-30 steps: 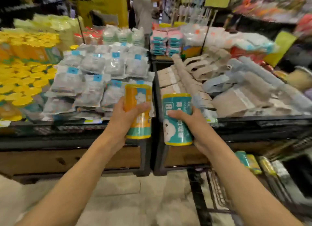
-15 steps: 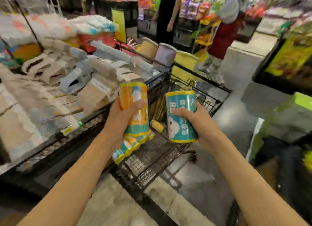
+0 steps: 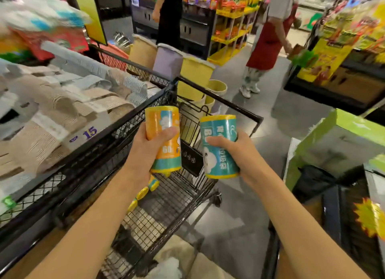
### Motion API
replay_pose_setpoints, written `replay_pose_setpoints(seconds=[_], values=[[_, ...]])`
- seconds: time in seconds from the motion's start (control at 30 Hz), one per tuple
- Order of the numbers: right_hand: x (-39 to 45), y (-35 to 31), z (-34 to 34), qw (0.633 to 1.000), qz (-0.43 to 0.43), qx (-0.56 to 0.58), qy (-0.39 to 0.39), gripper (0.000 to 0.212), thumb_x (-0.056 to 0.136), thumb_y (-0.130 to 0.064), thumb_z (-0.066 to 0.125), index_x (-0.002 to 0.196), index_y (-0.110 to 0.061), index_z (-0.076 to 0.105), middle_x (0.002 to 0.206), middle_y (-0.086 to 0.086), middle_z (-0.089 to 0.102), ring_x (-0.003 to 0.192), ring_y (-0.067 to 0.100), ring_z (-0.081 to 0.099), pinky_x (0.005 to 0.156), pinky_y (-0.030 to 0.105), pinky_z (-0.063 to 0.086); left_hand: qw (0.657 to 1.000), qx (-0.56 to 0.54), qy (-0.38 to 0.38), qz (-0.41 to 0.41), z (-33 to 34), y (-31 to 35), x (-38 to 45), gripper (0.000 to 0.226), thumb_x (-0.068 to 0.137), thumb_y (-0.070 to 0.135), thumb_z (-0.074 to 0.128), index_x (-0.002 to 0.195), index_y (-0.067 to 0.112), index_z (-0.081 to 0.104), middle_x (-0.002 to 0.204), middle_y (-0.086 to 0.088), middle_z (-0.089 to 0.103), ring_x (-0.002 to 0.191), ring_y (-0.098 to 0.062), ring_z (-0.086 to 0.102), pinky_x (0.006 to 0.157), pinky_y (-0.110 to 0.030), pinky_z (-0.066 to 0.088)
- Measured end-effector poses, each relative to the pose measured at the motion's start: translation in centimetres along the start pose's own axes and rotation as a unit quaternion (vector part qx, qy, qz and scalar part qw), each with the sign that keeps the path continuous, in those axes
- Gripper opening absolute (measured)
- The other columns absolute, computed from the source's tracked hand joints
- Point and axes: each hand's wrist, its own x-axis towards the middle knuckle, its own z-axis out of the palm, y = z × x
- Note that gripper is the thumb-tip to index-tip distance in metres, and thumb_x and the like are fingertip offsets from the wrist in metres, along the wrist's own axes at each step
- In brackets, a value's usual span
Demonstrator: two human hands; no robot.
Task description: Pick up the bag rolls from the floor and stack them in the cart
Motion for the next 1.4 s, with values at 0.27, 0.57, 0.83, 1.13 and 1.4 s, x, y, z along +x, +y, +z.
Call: replay_pose_setpoints(seconds=[0.27,0.57,0.83,1.13,1.4], values=[[11.0,-1.0,4.1,0.996,0.029,-0.019,-0.080,0.038,0.079,-0.022,0.084,0.110,-0.022,0.062,0.097,0.003,0.078,0.086,0.025,0.077,0.079,0.044,0.062,0.997,-0.035,0.075,0.005,-2.9,1.3,7.8,0.044,0.069,0.028,0.079,0.109,0.028,0.062,0.094,0.001,0.075,0.073,-0.015,0.074,0.057,-0.030,0.059],[21.7,0.7,9.1,0.968,0.067,-0.061,-0.234,0.057,0.072,-0.028,0.089,0.121,-0.018,0.060,0.107,0.010,0.076,0.089,0.028,0.076,0.076,0.046,0.063,0.973,-0.041,0.228,0.007,-7.0,0.0,11.3,0.055,0.067,0.037,0.079,0.118,0.031,0.059,0.106,-0.001,0.074,0.083,-0.019,0.075,0.066,-0.035,0.061],[27.3,3.5,12.4,0.925,0.110,-0.085,-0.353,0.054,0.076,-0.024,0.085,0.123,-0.017,0.059,0.108,0.008,0.076,0.092,0.026,0.076,0.082,0.048,0.062,0.920,-0.065,0.385,-0.017,-8.0,-3.5,11.8,0.051,0.075,0.029,0.086,0.119,0.025,0.060,0.112,-0.008,0.073,0.090,-0.023,0.074,0.079,-0.043,0.061],[27.7,6.5,15.7,0.890,0.143,-0.107,-0.420,0.062,0.072,-0.025,0.088,0.125,-0.014,0.057,0.111,0.008,0.075,0.093,0.025,0.076,0.081,0.046,0.062,0.877,-0.063,0.474,-0.049,-10.2,-6.8,9.2,0.043,0.081,0.028,0.080,0.120,0.027,0.060,0.110,0.000,0.074,0.095,-0.021,0.075,0.076,-0.038,0.062],[25.7,11.6,18.9,0.866,0.198,-0.145,-0.436,0.062,0.071,-0.027,0.090,0.124,-0.019,0.057,0.111,0.006,0.075,0.093,0.025,0.076,0.083,0.051,0.062,0.858,-0.048,0.505,-0.083,-14.1,-9.9,6.6,0.059,0.068,0.041,0.085,0.120,0.029,0.059,0.112,-0.001,0.074,0.099,-0.023,0.074,0.081,-0.047,0.061]])
